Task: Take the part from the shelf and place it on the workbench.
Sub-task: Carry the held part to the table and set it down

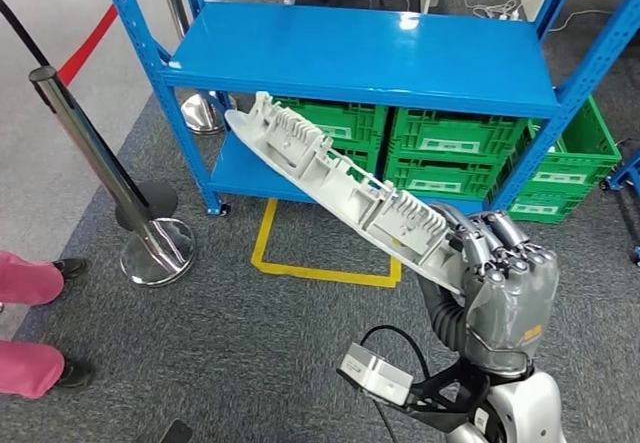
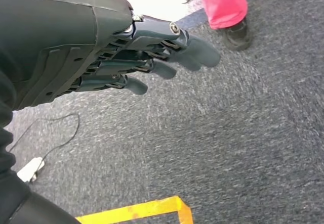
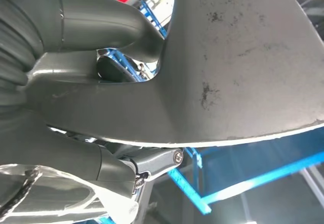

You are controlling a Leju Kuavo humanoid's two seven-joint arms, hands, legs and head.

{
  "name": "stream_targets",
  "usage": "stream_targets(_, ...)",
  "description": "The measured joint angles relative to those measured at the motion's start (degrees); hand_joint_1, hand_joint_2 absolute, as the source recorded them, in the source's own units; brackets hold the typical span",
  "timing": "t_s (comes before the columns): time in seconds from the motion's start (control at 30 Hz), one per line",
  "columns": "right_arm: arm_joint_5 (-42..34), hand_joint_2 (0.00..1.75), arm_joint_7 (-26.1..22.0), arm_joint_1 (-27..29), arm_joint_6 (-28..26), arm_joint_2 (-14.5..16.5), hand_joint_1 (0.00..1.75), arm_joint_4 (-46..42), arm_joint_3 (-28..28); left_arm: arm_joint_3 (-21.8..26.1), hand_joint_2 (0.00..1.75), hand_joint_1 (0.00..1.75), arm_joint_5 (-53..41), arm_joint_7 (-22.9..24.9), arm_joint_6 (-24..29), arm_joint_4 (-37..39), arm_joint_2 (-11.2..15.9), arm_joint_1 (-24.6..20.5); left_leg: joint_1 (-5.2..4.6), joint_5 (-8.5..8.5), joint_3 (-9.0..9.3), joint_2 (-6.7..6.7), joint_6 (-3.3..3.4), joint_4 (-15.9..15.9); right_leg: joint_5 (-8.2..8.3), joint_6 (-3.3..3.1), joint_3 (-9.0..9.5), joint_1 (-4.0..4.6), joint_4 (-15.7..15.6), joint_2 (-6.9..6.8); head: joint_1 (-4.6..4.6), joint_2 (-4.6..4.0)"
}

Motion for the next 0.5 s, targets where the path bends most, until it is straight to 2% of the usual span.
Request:
stream_targets(0.07,0.0,1.75,0.0,-0.2,0.0,0.0,1.75,0.2,0.1,0.5,1.75,0.0,-0.1,0.0,0.1,0.1,0.1,-0.1,0.16,0.85,-0.39,-0.03,-0.61,-0.3,0.46,-0.91,-1.09,0.11,-0.3,-0.03,-0.01,0.0)
stream_targets(0.1,0.0,1.75,0.0,-0.3,0.0,0.0,1.75,0.3,0.1,0.8,1.75,0.0,-0.2,0.0,0.1,0.2,0.1,-0.1,0.27,-0.25,-0.7,-0.05,-0.97,0.2,1.02,-1.43,-1.7,0.09,-0.2,-0.15,-0.02,0.0)
stream_targets(0.13,0.0,1.75,0.0,-0.4,0.0,0.0,1.75,0.5,0.1,1.0,1.75,0.0,-0.3,0.0,0.2,0.4,0.1,0.0,0.35,-2.61,-1.16,-0.08,-1.31,1.7,1.72,-1.97,-2.4,0.04,-0.2,-0.28,-0.08,0.0)
stream_targets(0.17,0.0,1.75,0.1,-0.5,0.0,0.0,1.75,0.6,0.1,1.2,1.75,0.0,-0.5,-0.1,0.2,0.5,0.2,0.0,0.44,-5.96,-1.79,-0.09,-1.59,4.5,2.47,-2.34,-3.11,0.03,-0.1,-0.39,-0.14,0.0)
stream_targets(0.2,0.0,1.75,0.1,-0.5,0.0,0.0,1.75,0.7,0.2,1.3,1.75,0.0,-0.6,-0.1,0.2,0.6,0.2,-0.1,0.47,-9.41,-2.45,-0.09,-1.79,8.3,3.24,-2.58,-3.88,0.11,0.0,-0.44,-0.25,0.0)
stream_targets(0.23,0.0,1.75,0.1,-0.6,0.0,0.0,1.75,0.8,0.2,1.4,1.75,0.0,-0.7,-0.1,0.2,0.7,0.2,-0.2,0.48,-11.85,-2.99,-0.09,-1.9,12.4,4.01,-2.69,-4.77,0.2,0.2,-0.49,-0.3,0.0)
stream_targets(0.27,0.0,1.75,0.1,-0.6,0.0,0.0,1.75,0.9,0.2,1.5,1.75,0.0,-0.8,-0.2,0.2,0.7,0.2,-0.3,0.49,-12.8,-3.2,-0.09,-1.94,15.7,4.73,-2.73,-5.78,0.29,0.4,-0.53,-0.33,0.0)
stream_targets(0.3,0.0,1.75,0.2,-0.6,0.1,0.0,1.75,1.1,0.3,1.6,1.75,0.0,-0.9,-0.2,0.2,0.8,0.2,-0.4,0.5,-12.28,-2.84,-0.09,-1.91,17.7,5.39,-2.76,-6.98,0.37,0.8,-0.56,-0.33,0.0)
stream_targets(0.33,0.0,1.75,0.2,-0.6,0.1,0.0,1.75,1.2,0.4,1.7,1.75,0.0,-1.0,-0.3,0.2,0.8,0.2,-0.4,0.49,-10.73,-1.78,-0.09,-1.81,18.0,5.97,-2.75,-8.32,0.44,1.3,-0.57,-0.35,0.0)
stream_targets(0.37,0.0,1.75,0.2,-0.7,0.1,0.0,1.75,1.3,0.4,1.8,1.75,0.0,-1.0,-0.3,0.2,0.8,0.2,-0.4,0.48,-8.97,0.12,-0.1,-1.62,16.6,6.47,-2.68,-9.63,0.5,1.8,-0.53,-0.35,0.0)
stream_targets(0.4,0.0,1.75,0.2,-0.7,0.1,0.0,1.75,1.3,0.5,1.9,1.75,0.0,-1.1,-0.4,0.2,0.9,0.2,-0.5,0.44,-7.98,2.94,-0.16,-1.33,13.5,6.92,-2.56,-10.78,0.55,2.4,-0.48,-0.36,0.0)
stream_targets(0.43,0.0,1.75,0.2,-0.8,0.1,0.0,1.75,1.4,0.6,2.0,1.75,0.0,-1.1,-0.4,0.2,0.9,0.3,-0.6,0.35,-8.18,6.28,-0.22,-0.97,9.1,7.33,-2.35,-11.63,0.64,2.9,-0.43,-0.36,0.0)
stream_targets(0.47,0.0,1.75,0.2,-1.0,0.2,0.0,1.75,1.4,0.6,2.1,1.75,0.0,-1.2,-0.5,0.2,0.9,0.3,-0.7,0.23,-9.15,9.18,-0.29,-0.64,4.8,7.8,-2.06,-12.19,0.69,3.3,-0.42,-0.33,0.0)
stream_targets(0.5,0.0,1.75,0.3,-1.2,0.2,0.0,1.75,1.4,0.6,2.2,1.75,0.0,-1.2,-0.6,0.2,0.9,0.3,-1.0,0.07,-10.26,11.15,-0.35,-0.35,1.6,8.32,-1.74,-12.57,0.67,3.4,-0.48,-0.32,0.0)
